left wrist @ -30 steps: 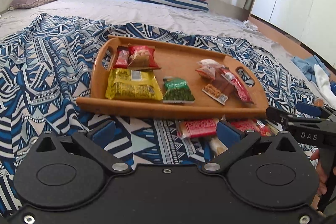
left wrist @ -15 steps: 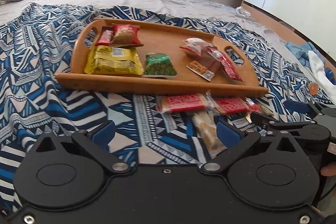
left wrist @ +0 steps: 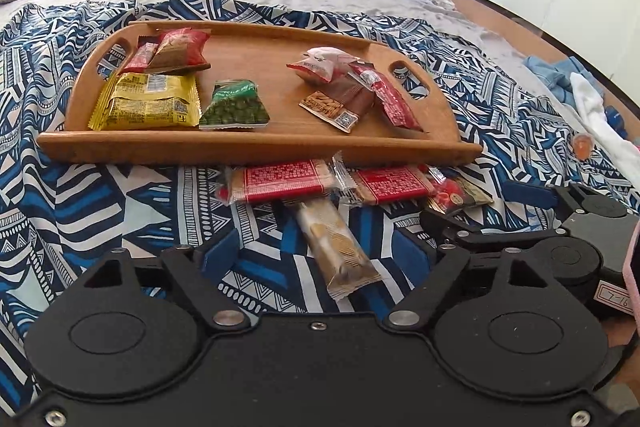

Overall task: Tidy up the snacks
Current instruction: 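Grasp a small white wafer packet with the left tool while the right grasps a red-gold packet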

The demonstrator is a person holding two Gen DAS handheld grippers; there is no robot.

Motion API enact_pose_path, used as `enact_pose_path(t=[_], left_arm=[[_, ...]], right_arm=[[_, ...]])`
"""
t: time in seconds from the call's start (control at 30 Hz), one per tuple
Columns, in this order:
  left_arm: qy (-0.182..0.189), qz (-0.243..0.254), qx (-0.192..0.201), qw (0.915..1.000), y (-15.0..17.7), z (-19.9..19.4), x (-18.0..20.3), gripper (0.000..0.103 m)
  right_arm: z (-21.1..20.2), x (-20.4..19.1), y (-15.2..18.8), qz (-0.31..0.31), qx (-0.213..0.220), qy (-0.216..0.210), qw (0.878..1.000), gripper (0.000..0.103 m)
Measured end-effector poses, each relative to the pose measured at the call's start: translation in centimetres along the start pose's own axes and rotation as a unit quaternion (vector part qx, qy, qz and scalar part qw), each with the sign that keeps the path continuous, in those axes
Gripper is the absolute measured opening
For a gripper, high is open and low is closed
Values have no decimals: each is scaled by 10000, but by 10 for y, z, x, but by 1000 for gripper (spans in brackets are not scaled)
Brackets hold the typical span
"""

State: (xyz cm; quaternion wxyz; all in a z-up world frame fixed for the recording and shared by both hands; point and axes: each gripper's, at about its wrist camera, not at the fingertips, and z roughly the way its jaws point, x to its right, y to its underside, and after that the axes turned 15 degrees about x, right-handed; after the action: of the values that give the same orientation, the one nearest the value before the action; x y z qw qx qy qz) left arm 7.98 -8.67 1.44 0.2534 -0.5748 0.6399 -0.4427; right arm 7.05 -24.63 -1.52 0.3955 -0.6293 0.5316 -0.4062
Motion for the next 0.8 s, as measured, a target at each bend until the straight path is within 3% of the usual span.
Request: enact_pose_path(t=[0.33,0.53,0.6,0.8], left_arm=[[-60,123,51,9999,3,4,7,61],[-21,-20,80,10000,2,1,1,39],[14,-58,120,9999,2,-2,-1,23],[34,100,180,9998,2,-9,-1,20]], right_arm=[[3,6,4,236,-13,-89,9997,103],[2,6,6,242,6,-85,9997,103],[2,6,6,245,8,-87,9997,103],[2,6,6,240,21,-79,9997,103]])
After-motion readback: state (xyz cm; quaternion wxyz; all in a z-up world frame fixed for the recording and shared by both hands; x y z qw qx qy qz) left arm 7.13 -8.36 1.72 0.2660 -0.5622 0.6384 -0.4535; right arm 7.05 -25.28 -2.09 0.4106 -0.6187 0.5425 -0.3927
